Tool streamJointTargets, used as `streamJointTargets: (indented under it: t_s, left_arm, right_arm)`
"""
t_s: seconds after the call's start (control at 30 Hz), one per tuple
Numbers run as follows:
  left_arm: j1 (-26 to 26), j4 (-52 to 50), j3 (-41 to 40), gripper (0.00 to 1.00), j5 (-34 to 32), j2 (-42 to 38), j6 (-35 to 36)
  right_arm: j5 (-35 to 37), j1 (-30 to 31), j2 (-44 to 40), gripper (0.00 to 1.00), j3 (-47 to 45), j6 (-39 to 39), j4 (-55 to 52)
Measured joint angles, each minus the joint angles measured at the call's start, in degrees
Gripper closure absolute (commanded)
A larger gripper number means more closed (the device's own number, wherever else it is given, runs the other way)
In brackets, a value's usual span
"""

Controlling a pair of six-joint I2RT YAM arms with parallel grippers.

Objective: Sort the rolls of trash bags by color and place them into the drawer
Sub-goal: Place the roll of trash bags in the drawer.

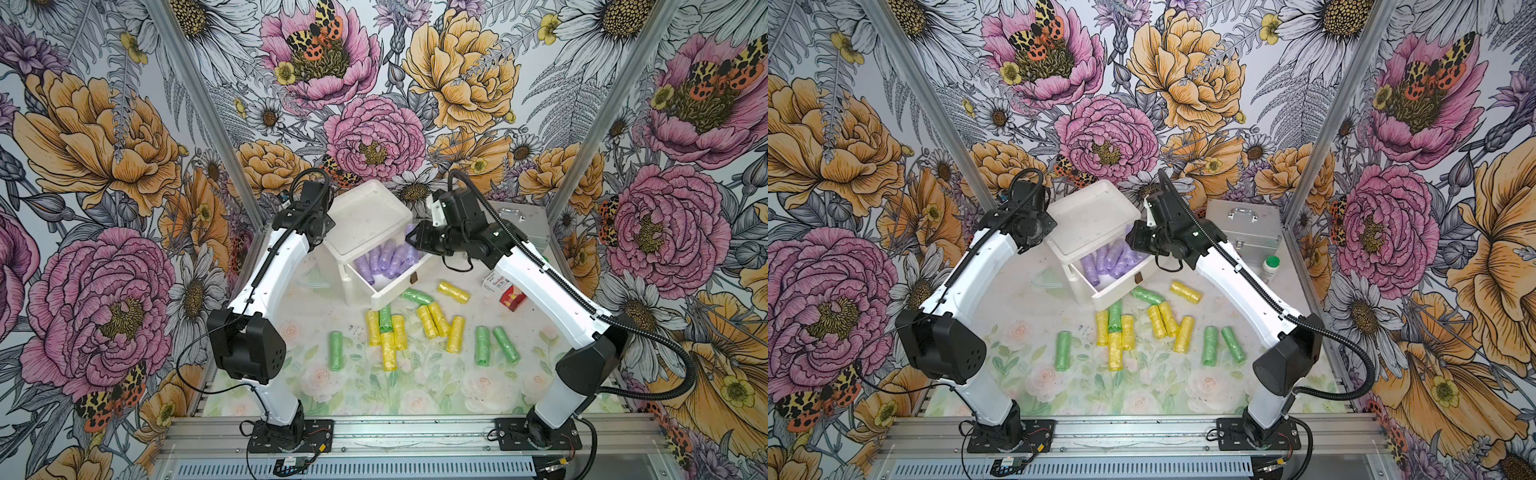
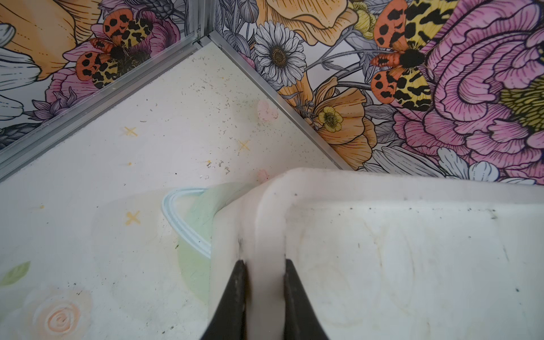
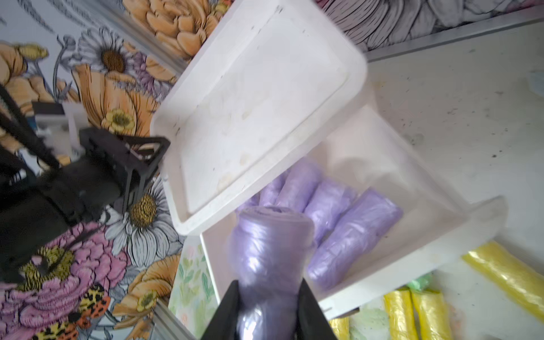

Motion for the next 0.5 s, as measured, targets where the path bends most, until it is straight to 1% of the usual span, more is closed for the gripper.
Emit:
streamJointTargets:
  t_s: [0.13,0.27,0.33,0.37,0.4,0.43,0.5]
  left_arm:
    - [0.0,0.0,0.0,1.0,0.0,0.0,0.0]
    - [0.0,0.0,0.0,1.0,0.0,0.0,0.0]
    - [0.0,0.1,-0.1,1.0,0.0,0.0,0.0]
    - [0.1,0.2,-0.2,1.0,0.0,-0.1,0.0]
    - [0.1,0.3,-0.4,1.0,0.0,-0.2,0.0]
    - [0.1,0.3,-0.5,1.0,0.0,-0.3,0.0]
    - [0.2,0.4,-0.5,1.0,0.1,-0.4,0.0]
  right_arm:
    - [-1.1,-1.4,4.8,0.69,4.8,2.0,0.1]
    - [-2.1,-1.4,9.6,0.69,7.1,3.5,0.2]
    - [-2.4,-1.4,11.7,0.67,7.3,4.1,0.2]
    - [-2.6,-1.4,12.8,0.61,7.4,4.6,0.1]
    - [-2.7,-1.4,13.5,0.5,7.4,5.1,0.0]
    - [-2.8,-1.4,14.1,0.44,7.4,5.3,-0.2]
    - [-2.7,-1.4,14.5,0.39,7.4,5.3,-0.4]
